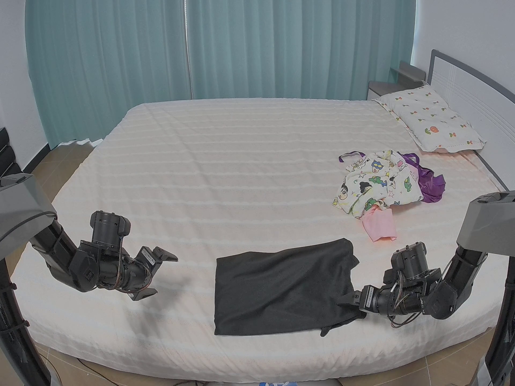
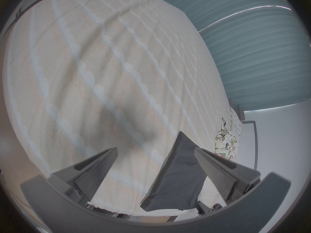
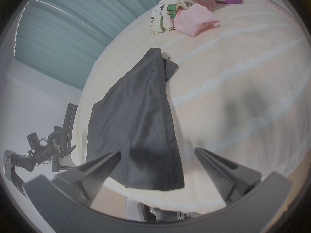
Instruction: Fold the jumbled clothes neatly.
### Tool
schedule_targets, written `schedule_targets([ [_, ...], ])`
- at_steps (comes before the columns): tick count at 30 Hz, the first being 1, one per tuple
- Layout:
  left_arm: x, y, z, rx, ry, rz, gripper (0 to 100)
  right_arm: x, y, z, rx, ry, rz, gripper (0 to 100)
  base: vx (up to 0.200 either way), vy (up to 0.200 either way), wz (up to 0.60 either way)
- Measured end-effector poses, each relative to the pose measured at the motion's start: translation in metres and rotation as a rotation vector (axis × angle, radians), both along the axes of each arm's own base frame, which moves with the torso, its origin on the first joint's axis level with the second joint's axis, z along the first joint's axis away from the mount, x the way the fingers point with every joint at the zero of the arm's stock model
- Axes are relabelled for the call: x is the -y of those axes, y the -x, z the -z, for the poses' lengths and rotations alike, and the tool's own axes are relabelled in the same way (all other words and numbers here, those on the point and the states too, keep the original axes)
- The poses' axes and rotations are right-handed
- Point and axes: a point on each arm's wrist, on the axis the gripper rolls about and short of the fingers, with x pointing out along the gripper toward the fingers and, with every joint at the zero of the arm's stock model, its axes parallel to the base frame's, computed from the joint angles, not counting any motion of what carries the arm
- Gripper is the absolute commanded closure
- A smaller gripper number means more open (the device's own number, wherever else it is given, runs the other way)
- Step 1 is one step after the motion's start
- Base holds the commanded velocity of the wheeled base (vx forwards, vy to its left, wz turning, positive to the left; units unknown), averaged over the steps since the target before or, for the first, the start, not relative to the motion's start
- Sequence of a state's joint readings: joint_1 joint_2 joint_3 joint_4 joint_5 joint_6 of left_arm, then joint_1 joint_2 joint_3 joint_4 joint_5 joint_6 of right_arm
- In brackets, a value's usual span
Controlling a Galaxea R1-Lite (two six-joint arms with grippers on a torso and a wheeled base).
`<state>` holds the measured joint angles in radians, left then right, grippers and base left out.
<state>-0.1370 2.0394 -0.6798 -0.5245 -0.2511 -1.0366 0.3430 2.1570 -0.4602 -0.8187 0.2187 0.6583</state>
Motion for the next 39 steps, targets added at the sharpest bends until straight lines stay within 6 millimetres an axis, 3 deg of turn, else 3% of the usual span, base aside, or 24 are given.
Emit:
schedule_targets([
  [16, 0.000, 0.000, 0.000, 0.000, 0.000, 0.001, 0, 0.008, 0.029, -0.002, -0.039, 0.049, -0.044, 100, 0.000, 0.000, 0.00],
  [17, 0.000, 0.000, 0.000, 0.000, 0.000, 0.001, 0, 0.009, 0.030, -0.002, -0.040, 0.051, -0.045, 0, 0.000, 0.000, 0.00],
  [29, 0.004, 0.002, 0.001, -0.005, -0.002, 0.014, 0, 0.013, 0.031, -0.009, -0.007, 0.042, -0.035, 0, 0.000, 0.000, 0.00],
  [39, 0.042, 0.009, -0.002, 0.050, -0.085, 0.188, 0, 0.021, 0.028, -0.021, -0.001, -0.041, 0.038, 0, 0.000, 0.000, 0.00],
])
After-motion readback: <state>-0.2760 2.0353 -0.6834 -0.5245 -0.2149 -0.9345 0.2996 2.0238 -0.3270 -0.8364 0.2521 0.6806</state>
